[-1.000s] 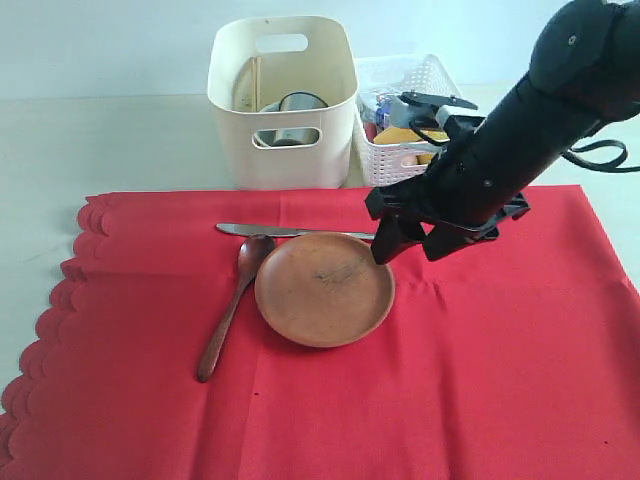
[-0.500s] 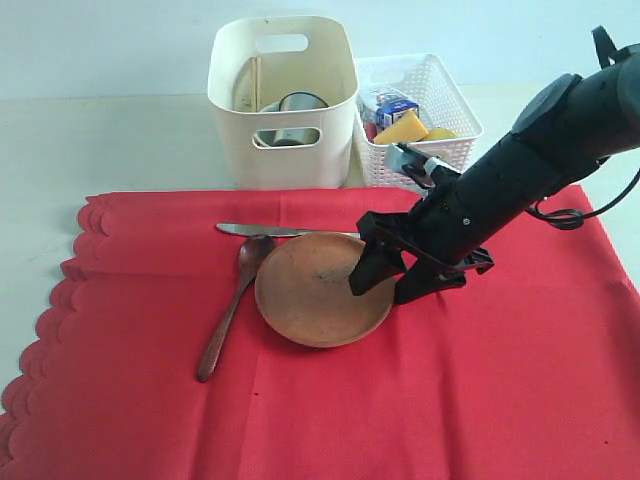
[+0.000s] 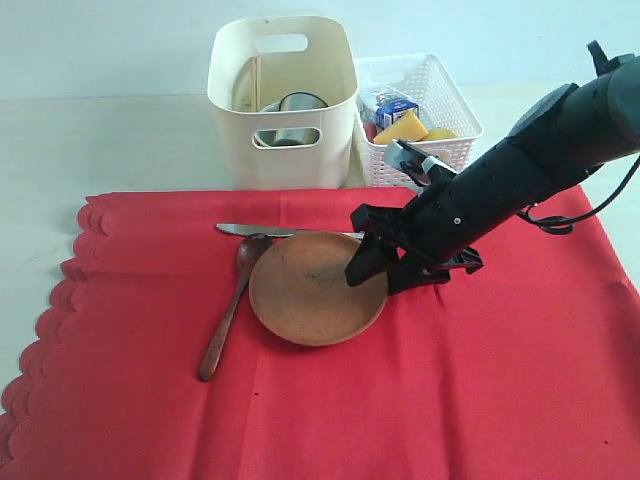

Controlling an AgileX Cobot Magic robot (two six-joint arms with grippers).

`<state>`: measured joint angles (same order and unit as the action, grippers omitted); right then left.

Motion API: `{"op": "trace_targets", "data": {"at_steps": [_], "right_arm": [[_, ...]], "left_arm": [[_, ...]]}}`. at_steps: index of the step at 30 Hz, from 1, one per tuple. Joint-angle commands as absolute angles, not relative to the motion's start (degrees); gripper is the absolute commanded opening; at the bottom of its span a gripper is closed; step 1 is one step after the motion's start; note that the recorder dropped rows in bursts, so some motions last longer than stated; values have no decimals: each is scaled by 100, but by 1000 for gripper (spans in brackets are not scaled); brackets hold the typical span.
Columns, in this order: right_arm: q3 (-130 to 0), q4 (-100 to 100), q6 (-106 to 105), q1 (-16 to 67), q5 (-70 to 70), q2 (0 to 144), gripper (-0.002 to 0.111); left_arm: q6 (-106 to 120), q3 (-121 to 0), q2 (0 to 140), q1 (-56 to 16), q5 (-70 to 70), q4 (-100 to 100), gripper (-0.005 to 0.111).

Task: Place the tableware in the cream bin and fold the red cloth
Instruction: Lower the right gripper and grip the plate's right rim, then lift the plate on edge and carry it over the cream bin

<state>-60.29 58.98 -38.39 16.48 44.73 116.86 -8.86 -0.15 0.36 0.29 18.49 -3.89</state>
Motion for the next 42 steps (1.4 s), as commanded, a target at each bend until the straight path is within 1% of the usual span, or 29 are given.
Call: {"op": "trace_targets", "data": {"at_steps": [1, 8, 10, 11, 20, 35, 42], "right_arm": [[-6039, 5819, -3924, 1623, 4266, 11687, 37], [-6039, 5550, -3745, 1623, 4127, 11687, 13], [-6039, 5523, -3735, 1623, 4113, 11687, 2], [-6039, 5523, -3718, 1623, 4099, 11687, 0], [-6039, 5510, -3588, 1623, 4188, 11461, 0], [-6039, 5510, -3541, 1623, 4211, 9788, 0], [-6220, 5301, -3157, 1623, 4294, 9296, 0]], "left_arm": [[-902, 0, 0, -6, 1826, -386, 1], [-902, 0, 0, -6, 1826, -386, 1], [-902, 0, 0, -6, 1826, -386, 1], [-902, 0, 0, -6, 1826, -386, 1], [-902, 0, 0, -6, 1826, -386, 1], [-902, 0, 0, -6, 1826, -386, 1], [-902, 0, 0, -6, 1826, -386, 1]]}}
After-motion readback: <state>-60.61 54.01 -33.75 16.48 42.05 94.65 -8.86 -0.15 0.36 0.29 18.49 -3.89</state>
